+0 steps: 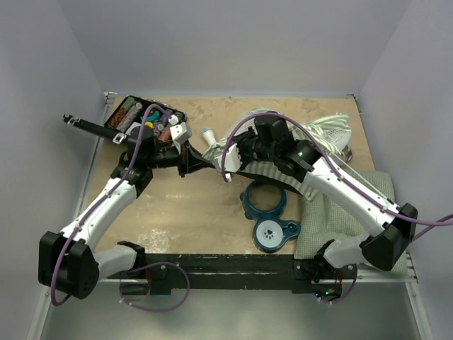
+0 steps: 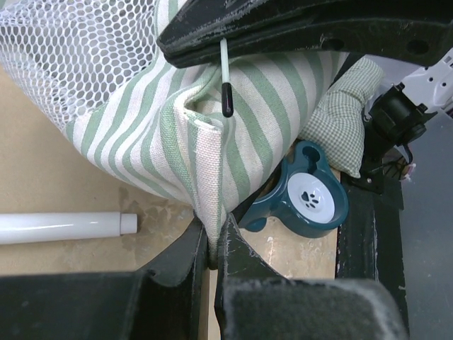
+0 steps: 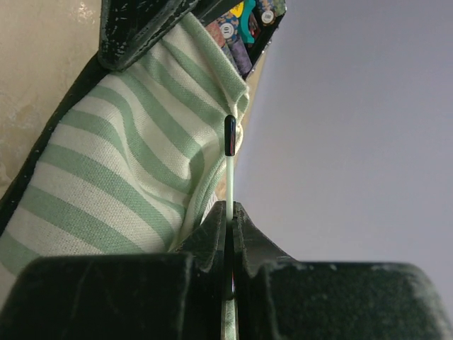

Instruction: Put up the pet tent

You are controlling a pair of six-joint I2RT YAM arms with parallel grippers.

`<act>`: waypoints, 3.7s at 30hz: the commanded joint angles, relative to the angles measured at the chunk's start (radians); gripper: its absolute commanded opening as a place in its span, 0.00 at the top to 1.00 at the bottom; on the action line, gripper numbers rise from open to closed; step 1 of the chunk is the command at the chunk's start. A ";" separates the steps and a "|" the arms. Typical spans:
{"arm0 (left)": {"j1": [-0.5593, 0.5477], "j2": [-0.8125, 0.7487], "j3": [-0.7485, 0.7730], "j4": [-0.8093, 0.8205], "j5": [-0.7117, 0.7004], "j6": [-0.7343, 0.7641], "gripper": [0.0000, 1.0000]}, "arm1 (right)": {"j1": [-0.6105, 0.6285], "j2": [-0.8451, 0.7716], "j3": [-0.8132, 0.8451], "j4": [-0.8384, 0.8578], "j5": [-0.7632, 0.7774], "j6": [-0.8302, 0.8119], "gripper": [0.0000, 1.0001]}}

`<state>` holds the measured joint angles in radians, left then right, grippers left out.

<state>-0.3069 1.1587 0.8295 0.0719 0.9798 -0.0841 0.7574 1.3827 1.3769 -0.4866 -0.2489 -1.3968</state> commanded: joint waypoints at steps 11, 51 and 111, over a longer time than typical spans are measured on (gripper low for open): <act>-0.009 -0.002 0.088 -0.130 -0.007 0.193 1.00 | 0.010 0.001 0.048 0.013 0.106 -0.011 1.00; -0.040 0.029 0.168 -0.222 0.023 0.267 1.00 | 0.062 0.015 0.028 0.025 0.184 -0.047 1.00; -0.077 0.107 0.307 -0.322 0.039 0.222 0.57 | 0.094 -0.042 -0.053 -0.006 0.197 -0.177 1.00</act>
<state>-0.3866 1.2480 1.0889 -0.3374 1.0103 0.2195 0.8574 1.3773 1.3273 -0.4938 -0.0898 -1.5391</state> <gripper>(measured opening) 0.472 0.022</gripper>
